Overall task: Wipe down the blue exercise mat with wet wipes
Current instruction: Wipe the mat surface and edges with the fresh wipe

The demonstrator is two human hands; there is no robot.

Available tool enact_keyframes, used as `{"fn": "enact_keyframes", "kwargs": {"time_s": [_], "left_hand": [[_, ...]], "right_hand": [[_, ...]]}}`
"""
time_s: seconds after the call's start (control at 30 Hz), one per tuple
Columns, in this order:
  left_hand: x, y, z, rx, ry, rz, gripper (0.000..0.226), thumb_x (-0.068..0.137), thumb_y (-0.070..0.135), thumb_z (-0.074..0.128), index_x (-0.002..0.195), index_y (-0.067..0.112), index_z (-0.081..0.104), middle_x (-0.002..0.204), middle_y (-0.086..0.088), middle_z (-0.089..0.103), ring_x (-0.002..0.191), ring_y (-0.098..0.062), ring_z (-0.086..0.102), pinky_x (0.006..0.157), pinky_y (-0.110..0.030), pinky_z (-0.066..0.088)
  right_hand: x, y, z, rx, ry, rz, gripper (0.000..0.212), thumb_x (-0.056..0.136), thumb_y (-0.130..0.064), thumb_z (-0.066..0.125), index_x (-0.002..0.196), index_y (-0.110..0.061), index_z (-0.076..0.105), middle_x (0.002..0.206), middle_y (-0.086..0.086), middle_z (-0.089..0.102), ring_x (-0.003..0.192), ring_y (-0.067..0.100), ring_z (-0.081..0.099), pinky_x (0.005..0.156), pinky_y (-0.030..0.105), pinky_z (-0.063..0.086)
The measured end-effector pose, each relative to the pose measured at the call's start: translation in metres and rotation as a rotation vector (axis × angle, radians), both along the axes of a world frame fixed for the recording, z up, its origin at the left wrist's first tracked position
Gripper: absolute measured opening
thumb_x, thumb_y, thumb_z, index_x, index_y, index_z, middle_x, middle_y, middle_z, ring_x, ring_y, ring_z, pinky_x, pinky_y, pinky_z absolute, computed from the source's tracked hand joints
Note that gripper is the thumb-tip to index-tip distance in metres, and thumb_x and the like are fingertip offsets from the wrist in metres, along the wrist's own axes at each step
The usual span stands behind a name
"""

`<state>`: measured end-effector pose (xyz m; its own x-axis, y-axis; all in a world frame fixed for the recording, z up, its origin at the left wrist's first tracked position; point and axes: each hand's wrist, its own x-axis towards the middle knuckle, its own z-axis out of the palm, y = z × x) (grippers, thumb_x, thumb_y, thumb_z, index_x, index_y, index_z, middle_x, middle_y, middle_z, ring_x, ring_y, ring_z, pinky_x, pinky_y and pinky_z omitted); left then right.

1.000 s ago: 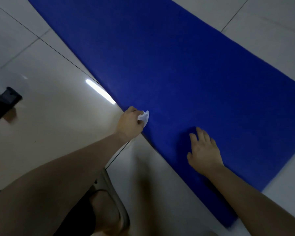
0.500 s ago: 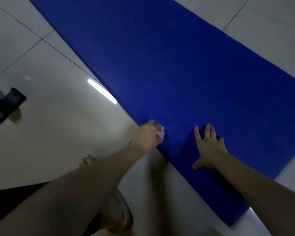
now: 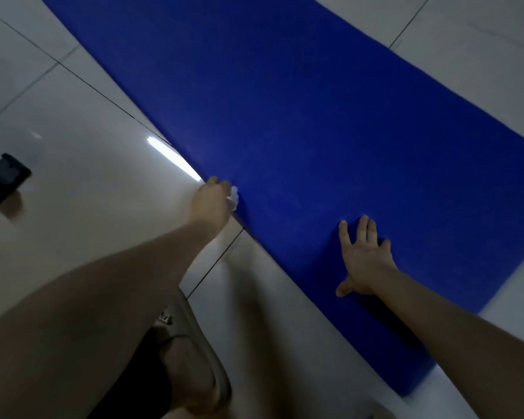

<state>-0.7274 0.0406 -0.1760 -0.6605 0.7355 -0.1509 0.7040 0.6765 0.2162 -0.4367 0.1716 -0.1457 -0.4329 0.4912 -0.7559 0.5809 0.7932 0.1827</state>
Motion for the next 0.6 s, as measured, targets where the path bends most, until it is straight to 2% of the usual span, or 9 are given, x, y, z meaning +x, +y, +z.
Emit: {"fn": "enact_keyframes", "kwargs": {"time_s": [0.07, 0.17, 0.27, 0.37, 0.43, 0.53, 0.6], "left_hand": [[0.012, -0.001, -0.001, 0.015, -0.030, 0.013, 0.029, 0.103, 0.030, 0.050, 0.105, 0.008, 0.069, 0.104, -0.012, 0.061, 0.086, -0.031, 0.063, 0.079, -0.038, 0.051], [0.061, -0.011, -0.003, 0.045, -0.140, -0.053, 0.030, 0.104, 0.035, 0.045, 0.102, 0.014, 0.067, 0.100, -0.005, 0.058, 0.082, -0.021, 0.058, 0.076, -0.035, 0.049], [0.110, -0.014, 0.001, -0.023, -0.237, -0.210, 0.029, 0.107, 0.035, 0.041, 0.110, 0.016, 0.062, 0.107, -0.003, 0.054, 0.089, -0.019, 0.054, 0.078, -0.030, 0.042], [0.155, -0.020, 0.011, -0.078, -0.307, -0.399, 0.020, 0.106, 0.030, 0.045, 0.117, 0.020, 0.058, 0.115, -0.001, 0.050, 0.103, -0.020, 0.053, 0.088, -0.037, 0.048], [0.174, -0.026, 0.013, -0.081, -0.382, -0.546, 0.018, 0.104, 0.032, 0.048, 0.117, 0.024, 0.057, 0.118, 0.000, 0.048, 0.103, -0.016, 0.049, 0.088, -0.037, 0.049], [0.166, -0.024, 0.009, -0.132, -0.338, -0.799, 0.024, 0.103, 0.034, 0.048, 0.119, 0.020, 0.059, 0.120, -0.004, 0.050, 0.102, -0.021, 0.050, 0.085, -0.037, 0.047], [0.141, -0.015, 0.005, -0.147, -0.244, -0.886, 0.026, 0.103, 0.036, 0.045, 0.114, 0.018, 0.061, 0.115, -0.006, 0.053, 0.098, -0.024, 0.053, 0.083, -0.040, 0.046]], "right_hand": [[-0.002, -0.001, 0.000, 0.000, 0.004, -0.003, 0.160, 0.059, -0.076, 0.079, 0.149, -0.008, -0.034, 0.155, 0.035, -0.027, 0.149, 0.049, -0.015, 0.117, 0.062, 0.023], [-0.003, -0.001, -0.001, -0.002, -0.002, -0.008, 0.160, 0.059, -0.075, 0.080, 0.149, -0.007, -0.034, 0.155, 0.036, -0.027, 0.149, 0.050, -0.015, 0.117, 0.063, 0.024], [-0.005, -0.001, 0.000, -0.012, -0.003, -0.013, 0.160, 0.060, -0.072, 0.082, 0.150, -0.006, -0.033, 0.155, 0.037, -0.026, 0.148, 0.052, -0.014, 0.116, 0.064, 0.023], [-0.006, 0.000, 0.000, -0.019, 0.007, -0.021, 0.159, 0.060, -0.071, 0.082, 0.150, -0.006, -0.031, 0.155, 0.037, -0.026, 0.148, 0.052, -0.014, 0.116, 0.065, 0.023], [-0.006, 0.000, 0.000, -0.017, 0.005, -0.026, 0.158, 0.061, -0.071, 0.082, 0.150, -0.006, -0.031, 0.155, 0.037, -0.026, 0.148, 0.052, -0.014, 0.117, 0.064, 0.022], [-0.005, 0.000, -0.001, -0.019, 0.007, -0.030, 0.158, 0.061, -0.071, 0.082, 0.150, -0.007, -0.032, 0.155, 0.036, -0.027, 0.148, 0.051, -0.015, 0.117, 0.064, 0.022], [-0.004, 0.000, -0.002, -0.019, 0.016, -0.031, 0.159, 0.060, -0.071, 0.083, 0.150, -0.007, -0.032, 0.155, 0.036, -0.027, 0.148, 0.051, -0.015, 0.117, 0.064, 0.022]]}}
